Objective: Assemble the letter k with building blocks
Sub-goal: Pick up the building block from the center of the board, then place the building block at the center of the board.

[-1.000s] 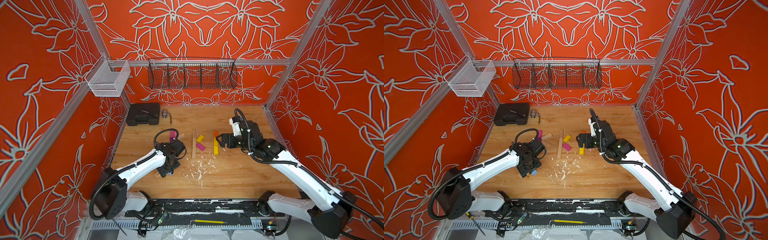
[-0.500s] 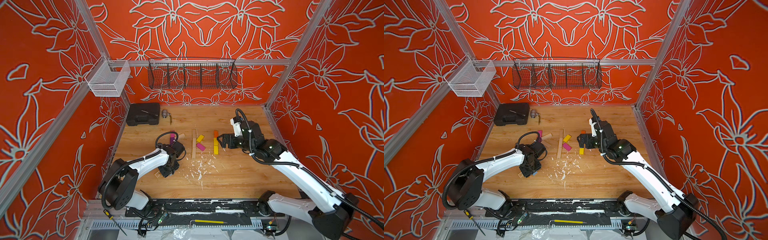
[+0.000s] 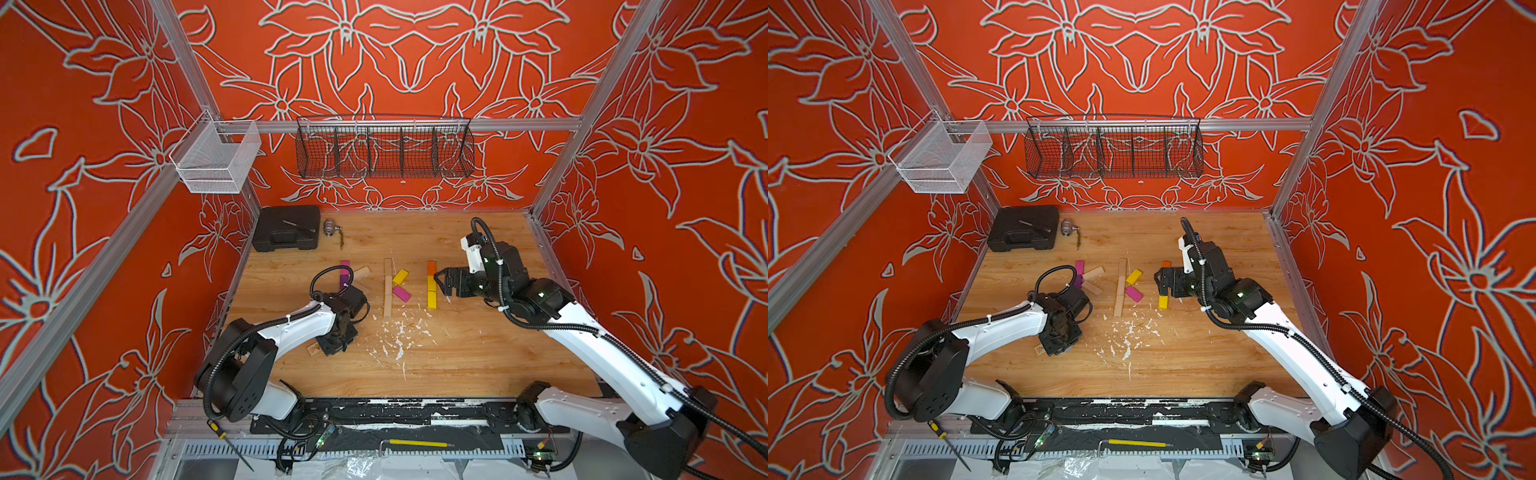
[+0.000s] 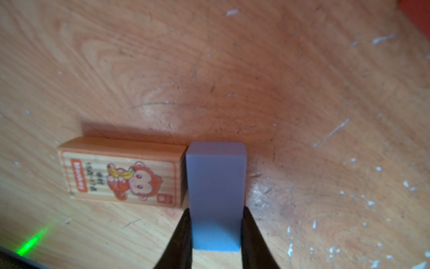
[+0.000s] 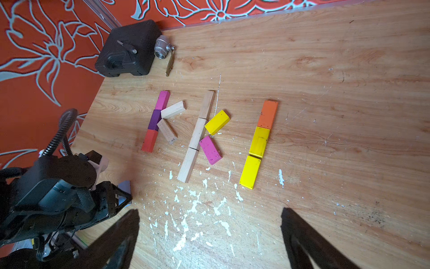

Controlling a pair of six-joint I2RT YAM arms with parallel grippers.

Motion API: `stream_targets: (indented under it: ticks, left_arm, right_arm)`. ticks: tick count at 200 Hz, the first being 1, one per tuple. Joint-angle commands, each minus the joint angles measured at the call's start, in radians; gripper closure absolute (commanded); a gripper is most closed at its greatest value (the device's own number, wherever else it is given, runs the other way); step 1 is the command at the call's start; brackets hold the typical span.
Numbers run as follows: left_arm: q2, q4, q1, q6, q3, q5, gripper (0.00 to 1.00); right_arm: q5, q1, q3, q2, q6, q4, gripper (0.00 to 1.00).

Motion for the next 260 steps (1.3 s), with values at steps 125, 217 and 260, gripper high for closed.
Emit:
stream_targets:
  ticks: [125,217,260]
  left_arm:
    - [0.212,-0.023,-0.261,0.877,0.736,-0.047,0.83]
    - [0.823,-0.025,-0.335,1.265,1.369,0.205,0.8]
    - [1.082,-0.171,-0.337,1.318,1.712,0.228,0.8]
  right_arm:
    - [0.448,-0.02,0.004,-0.169,0.155,-0.179,0.04]
    - [0.556,-0.021,-0.16,-0.494,0.296,-0.336,0.09]
    - [0.548,-0.022,-0.185,-0.552,0.318,-0.38,0.09]
